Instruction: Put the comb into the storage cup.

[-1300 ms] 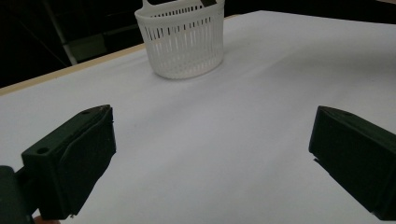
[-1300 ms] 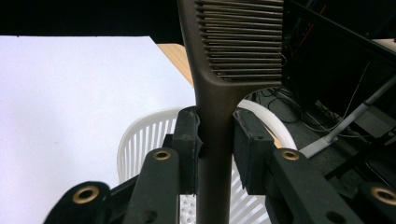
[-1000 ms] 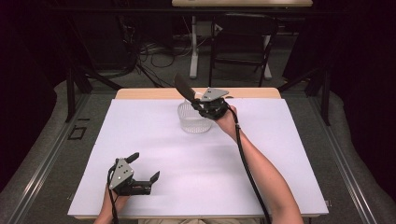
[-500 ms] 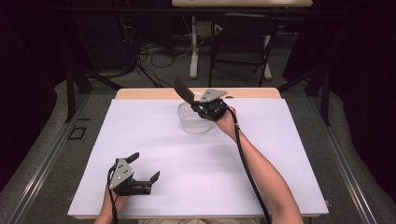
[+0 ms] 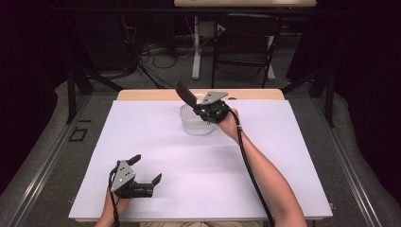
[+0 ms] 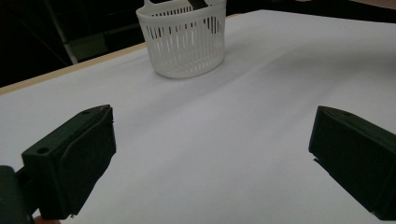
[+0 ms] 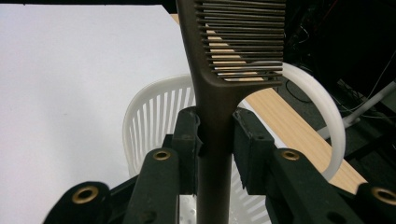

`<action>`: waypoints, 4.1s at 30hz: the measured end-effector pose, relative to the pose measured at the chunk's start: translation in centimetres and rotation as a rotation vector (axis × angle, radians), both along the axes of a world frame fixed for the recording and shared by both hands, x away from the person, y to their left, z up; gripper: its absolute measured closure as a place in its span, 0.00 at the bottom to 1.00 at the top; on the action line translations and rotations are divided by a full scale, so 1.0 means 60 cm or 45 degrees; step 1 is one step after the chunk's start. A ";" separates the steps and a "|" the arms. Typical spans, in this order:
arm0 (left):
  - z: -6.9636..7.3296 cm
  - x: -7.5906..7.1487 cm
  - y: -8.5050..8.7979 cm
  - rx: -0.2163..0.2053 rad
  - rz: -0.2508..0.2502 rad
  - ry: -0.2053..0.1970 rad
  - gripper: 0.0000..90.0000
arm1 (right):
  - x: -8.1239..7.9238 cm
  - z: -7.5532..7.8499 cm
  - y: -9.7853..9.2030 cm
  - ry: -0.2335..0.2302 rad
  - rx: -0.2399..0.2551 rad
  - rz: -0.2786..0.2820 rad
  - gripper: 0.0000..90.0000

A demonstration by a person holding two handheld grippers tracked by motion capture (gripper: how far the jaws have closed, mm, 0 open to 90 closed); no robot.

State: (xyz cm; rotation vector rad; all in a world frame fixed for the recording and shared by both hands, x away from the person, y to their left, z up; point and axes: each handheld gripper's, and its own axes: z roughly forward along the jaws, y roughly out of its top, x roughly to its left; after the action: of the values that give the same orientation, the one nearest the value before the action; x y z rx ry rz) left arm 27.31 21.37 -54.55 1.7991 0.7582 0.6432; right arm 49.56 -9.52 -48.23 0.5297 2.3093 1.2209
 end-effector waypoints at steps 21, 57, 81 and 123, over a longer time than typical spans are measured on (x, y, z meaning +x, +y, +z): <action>0.000 0.000 0.000 0.002 0.002 0.001 0.01 | 0.005 -0.011 0.005 0.045 -0.047 0.005 0.80; -0.001 0.001 -0.001 0.005 0.000 0.002 0.01 | 0.013 -0.024 0.005 0.101 -0.096 -0.014 0.79; -0.001 0.001 -0.002 0.005 0.003 -0.001 0.01 | -0.009 0.025 -0.021 0.148 0.016 -0.045 0.45; -0.003 -0.001 -0.003 0.029 0.011 0.005 0.01 | -0.092 0.023 -0.109 0.345 0.048 -0.023 0.07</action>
State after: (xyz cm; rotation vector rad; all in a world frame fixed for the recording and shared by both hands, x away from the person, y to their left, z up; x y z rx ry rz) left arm 27.27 21.18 -54.76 1.8197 0.7644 0.6563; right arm 44.06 -16.06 -46.87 0.7697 2.5002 1.2518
